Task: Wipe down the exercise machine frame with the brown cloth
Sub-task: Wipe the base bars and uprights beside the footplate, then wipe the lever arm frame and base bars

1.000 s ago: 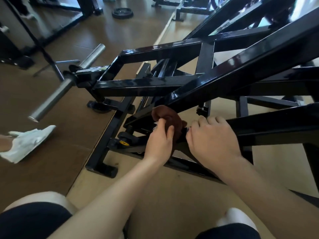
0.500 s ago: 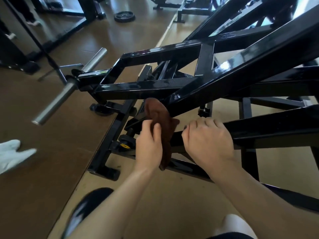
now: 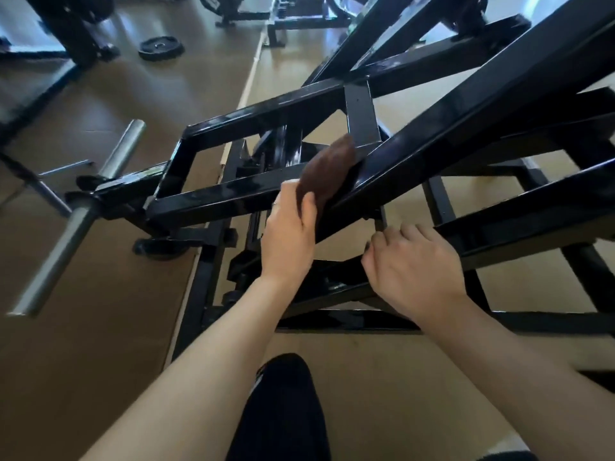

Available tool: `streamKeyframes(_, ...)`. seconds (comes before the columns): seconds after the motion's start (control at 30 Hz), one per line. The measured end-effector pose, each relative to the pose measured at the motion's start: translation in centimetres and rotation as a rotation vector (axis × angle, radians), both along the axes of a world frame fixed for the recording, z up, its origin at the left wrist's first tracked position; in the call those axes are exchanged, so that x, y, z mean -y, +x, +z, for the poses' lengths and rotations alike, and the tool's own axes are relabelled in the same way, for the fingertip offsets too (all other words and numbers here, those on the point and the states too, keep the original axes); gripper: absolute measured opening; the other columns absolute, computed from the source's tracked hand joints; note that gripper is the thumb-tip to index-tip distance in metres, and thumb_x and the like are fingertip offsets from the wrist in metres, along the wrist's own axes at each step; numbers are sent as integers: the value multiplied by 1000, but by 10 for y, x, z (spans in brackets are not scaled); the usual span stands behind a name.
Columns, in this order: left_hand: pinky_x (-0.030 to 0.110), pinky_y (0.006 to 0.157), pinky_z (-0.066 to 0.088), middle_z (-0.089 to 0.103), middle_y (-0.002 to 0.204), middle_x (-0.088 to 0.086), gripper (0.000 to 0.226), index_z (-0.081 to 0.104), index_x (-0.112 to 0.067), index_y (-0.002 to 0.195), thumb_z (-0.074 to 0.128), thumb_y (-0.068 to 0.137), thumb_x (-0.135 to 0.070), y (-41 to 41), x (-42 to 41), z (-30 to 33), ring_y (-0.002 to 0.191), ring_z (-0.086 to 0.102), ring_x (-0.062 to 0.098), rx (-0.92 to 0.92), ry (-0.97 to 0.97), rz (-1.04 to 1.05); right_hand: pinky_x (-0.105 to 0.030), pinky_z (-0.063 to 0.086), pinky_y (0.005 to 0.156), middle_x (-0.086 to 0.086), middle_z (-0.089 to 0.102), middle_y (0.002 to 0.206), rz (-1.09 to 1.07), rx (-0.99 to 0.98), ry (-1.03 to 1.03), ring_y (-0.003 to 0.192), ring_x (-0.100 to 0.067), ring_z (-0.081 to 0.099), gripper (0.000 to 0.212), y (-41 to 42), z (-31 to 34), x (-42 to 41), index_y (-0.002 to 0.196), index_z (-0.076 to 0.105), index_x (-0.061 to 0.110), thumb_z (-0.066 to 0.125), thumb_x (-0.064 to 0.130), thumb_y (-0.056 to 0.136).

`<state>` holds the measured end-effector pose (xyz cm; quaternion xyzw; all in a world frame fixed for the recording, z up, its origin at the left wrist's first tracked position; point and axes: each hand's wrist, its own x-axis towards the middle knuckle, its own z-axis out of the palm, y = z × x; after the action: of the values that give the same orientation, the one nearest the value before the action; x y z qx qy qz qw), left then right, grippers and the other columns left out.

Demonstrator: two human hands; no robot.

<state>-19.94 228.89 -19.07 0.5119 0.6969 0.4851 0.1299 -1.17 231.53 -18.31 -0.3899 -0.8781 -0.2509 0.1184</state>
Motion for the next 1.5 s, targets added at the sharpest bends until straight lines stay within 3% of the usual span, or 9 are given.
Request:
streamKeyframes(0.1, 45, 74, 55, 62, 98, 3, 18, 52, -14, 120, 44, 110, -26, -18, 18, -19, 86, 61, 18, 87, -63, 9, -40, 44, 65, -8, 58, 63, -21, 15, 46, 60, -29, 53, 44, -1, -2, 2, 64, 58, 13, 40, 21, 103)
streamKeyframes(0.37, 6, 72, 42, 57, 109, -1, 27, 51, -14, 129, 47, 109, -31, 20, 18, -3, 91, 56, 3, 59, 116, -98, -41, 48, 71, -8, 63, 72, -107, 46, -38, 68, -30, 59, 53, -4, -3, 4, 74, 65, 14, 27, 30, 107)
streamKeyframes(0.6, 30, 83, 54, 60, 119, 7, 32, 52, -7, 133, 47, 108, -27, -4, 45, -29, 102, 60, 16, 22, 31, -61, -42, 48, 77, -5, 65, 75, -149, 72, -99, 71, -27, 61, 57, -5, 7, 12, 80, 69, 14, 22, 30, 108)
streamKeyframes(0.67, 24, 86, 52, 60, 120, 9, 32, 53, -7, 134, 48, 108, -24, -2, 56, -40, 104, 61, 18, 40, 29, -27, -41, 47, 80, -5, 67, 80, -118, 74, -114, 76, -26, 61, 55, -2, 10, 13, 85, 70, 14, 23, 30, 108)
streamKeyframes(0.77, 10, 86, 47, 62, 120, 6, 37, 54, -9, 135, 43, 108, -30, 22, 74, -48, 104, 60, 10, 40, 28, -121, -45, 41, 108, -8, 72, 96, -81, 68, -117, 95, -28, 66, 50, 4, 17, 18, 98, 73, 13, 27, 31, 107)
streamKeyframes(0.87, 37, 87, 56, 61, 121, 1, 41, 53, -16, 135, 36, 107, -40, 65, 67, -43, 104, 61, 15, 37, -62, -232, -54, 16, 125, -15, 69, 111, -153, 31, 5, 120, -36, 59, 47, 29, 34, 18, 113, 68, 7, 28, 30, 105)
streamKeyframes(1.0, 39, 78, 55, 61, 109, -5, 40, 53, -21, 129, 30, 107, -45, 87, 33, -35, 93, 61, 14, -33, -66, -115, -50, 16, 126, -16, 66, 123, -282, 11, 90, 132, -36, 51, 51, 72, 49, 8, 119, 67, 5, 26, 32, 109)
streamKeyframes(1.13, 31, 72, 53, 56, 105, -12, 34, 45, -28, 130, 29, 107, -48, 67, 31, -49, 89, 60, 10, -110, -54, -195, -44, 28, 119, -9, 74, 103, -254, -220, 168, 116, -32, 63, 52, 59, 37, 2, 100, 76, 7, 32, 30, 111)
streamKeyframes(1.5, 47, 83, 55, 62, 107, 7, 28, 52, -11, 127, 39, 111, -29, 1, 71, -96, 96, 64, 25, -9, -377, 35, -55, 35, 116, -13, 74, 100, -266, -449, 180, 118, -33, 64, 51, 50, 26, 4, 100, 74, 2, 32, 29, 113)
